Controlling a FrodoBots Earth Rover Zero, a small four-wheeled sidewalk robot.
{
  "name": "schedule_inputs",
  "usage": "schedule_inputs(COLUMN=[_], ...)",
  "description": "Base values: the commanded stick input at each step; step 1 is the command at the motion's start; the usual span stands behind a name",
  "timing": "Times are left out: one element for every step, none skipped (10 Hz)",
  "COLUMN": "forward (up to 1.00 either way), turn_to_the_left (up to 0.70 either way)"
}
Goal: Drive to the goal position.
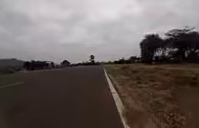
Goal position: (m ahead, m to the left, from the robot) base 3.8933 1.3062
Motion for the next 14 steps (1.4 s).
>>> schedule_inputs(forward=[0.85, 0.85, 0.85, 0.85, 0.85, 0.85, 0.85, 0.85, 0.85, 0.85, 0.85, 0.85, 0.85, 0.85], turn_to_the_left=[-0.19, -0.09, 0.00, -0.07, -0.01, -0.09, -0.15, -0.07, 0.00, 0.00, 0.00, 0.00, 0.00, 0.00])
